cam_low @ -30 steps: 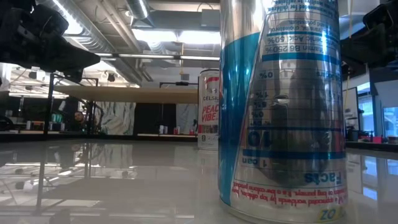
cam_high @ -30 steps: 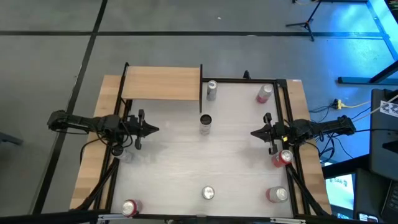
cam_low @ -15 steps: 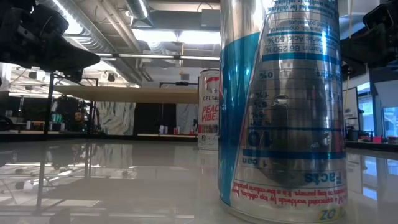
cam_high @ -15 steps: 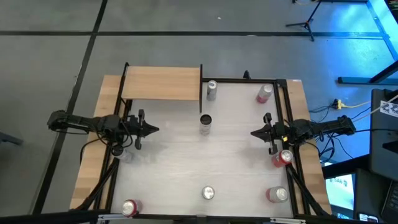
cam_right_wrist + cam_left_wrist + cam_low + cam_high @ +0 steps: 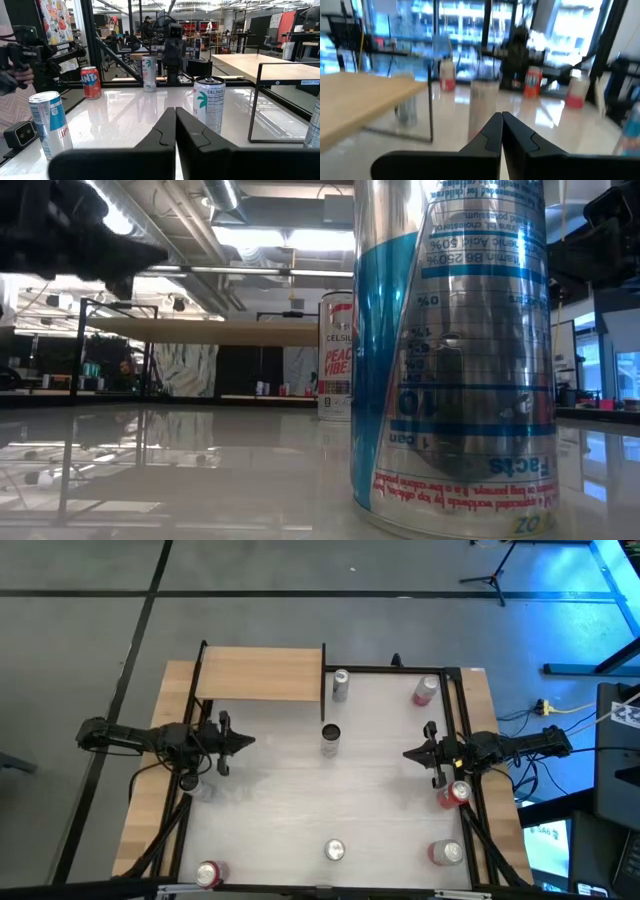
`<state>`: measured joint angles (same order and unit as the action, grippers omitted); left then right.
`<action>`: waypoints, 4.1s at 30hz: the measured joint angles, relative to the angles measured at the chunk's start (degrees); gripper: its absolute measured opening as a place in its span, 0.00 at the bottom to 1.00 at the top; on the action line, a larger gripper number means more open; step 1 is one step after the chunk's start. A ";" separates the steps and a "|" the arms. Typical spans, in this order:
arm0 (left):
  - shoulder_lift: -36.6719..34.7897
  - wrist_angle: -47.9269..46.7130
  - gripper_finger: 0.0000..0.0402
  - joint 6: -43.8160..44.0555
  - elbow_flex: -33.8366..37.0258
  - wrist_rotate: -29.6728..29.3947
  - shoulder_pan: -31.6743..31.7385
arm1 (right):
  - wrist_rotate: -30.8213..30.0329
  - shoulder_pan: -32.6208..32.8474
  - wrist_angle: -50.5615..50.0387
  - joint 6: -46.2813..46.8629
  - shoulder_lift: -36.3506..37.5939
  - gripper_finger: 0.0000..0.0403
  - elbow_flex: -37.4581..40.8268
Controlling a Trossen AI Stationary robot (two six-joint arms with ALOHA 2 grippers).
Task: Place canned beverage on shelf
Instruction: Put the top white pink soda can on the shelf
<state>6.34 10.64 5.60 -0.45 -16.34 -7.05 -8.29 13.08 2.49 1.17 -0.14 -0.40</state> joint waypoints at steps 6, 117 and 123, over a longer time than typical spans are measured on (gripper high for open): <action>-0.04 11.01 0.01 -2.91 0.00 -0.43 0.00 | 0.00 0.02 0.01 0.00 0.01 0.00 0.00; 86.49 -33.07 0.97 6.01 -80.21 2.16 13.33 | -10.20 0.01 12.89 -10.79 0.02 0.71 -0.02; 90.99 -41.03 0.97 5.89 -88.26 2.52 13.31 | -10.58 0.02 12.35 -10.88 0.00 0.71 -0.02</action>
<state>97.33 -30.39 11.49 -88.71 -13.82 6.26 -18.87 13.10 14.84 -9.72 -0.14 -0.43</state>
